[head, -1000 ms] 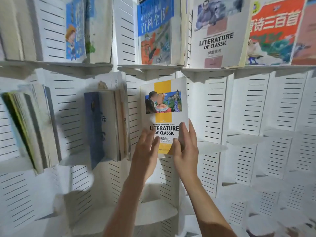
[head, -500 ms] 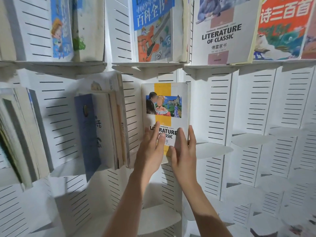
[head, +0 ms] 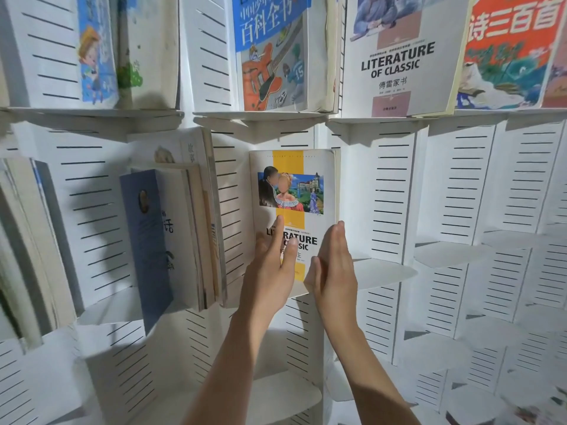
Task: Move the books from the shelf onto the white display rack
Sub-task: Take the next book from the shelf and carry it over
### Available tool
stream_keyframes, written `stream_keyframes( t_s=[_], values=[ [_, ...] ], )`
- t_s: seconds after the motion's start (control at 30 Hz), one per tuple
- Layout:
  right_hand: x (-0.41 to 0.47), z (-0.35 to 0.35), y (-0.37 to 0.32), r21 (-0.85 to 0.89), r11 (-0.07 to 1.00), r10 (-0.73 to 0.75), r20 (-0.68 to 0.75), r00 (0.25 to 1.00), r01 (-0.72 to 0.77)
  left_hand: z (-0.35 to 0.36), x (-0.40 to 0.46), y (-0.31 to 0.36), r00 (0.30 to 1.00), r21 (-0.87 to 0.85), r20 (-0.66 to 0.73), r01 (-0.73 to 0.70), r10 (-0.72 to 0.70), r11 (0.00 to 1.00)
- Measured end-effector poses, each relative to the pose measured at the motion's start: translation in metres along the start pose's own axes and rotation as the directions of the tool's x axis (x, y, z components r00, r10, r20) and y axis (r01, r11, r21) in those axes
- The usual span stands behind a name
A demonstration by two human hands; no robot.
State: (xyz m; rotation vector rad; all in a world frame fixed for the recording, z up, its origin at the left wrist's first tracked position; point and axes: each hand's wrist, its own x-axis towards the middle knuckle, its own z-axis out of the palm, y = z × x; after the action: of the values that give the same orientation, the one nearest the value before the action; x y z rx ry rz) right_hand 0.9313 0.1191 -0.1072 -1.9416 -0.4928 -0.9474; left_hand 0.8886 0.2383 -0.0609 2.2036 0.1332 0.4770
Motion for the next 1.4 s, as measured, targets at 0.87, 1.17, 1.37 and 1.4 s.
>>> stream_keyframes(
  t_s=[0.87, 1.17, 1.37, 1.4],
  values=[
    [-0.107, -0.082, -0.131, 0.246, 0.967, -0.046, 0.438, 0.898, -0.07, -0.104, -0.226, -0.003, 0.953, 0.512, -0.251, 0.279, -0.169, 0.813],
    [-0.178, -0.062, -0.255, 0.336, 0.942, -0.189, 0.574, 0.796, -0.019, -0.206, -0.342, -0.032, 0.855, 0.404, -0.464, 0.438, -0.233, 0.803],
    [-0.264, -0.044, -0.383, 0.418, 0.908, -0.291, 0.595, 0.749, 0.02, -0.305, -0.462, -0.07, 0.778, 0.375, -0.573, 0.528, -0.257, 0.762],
    [-0.281, -0.041, -0.405, 0.429, 0.903, -0.306, 0.612, 0.729, 0.019, -0.321, -0.484, -0.078, 0.758, 0.356, -0.591, 0.553, -0.277, 0.753]
  ],
)
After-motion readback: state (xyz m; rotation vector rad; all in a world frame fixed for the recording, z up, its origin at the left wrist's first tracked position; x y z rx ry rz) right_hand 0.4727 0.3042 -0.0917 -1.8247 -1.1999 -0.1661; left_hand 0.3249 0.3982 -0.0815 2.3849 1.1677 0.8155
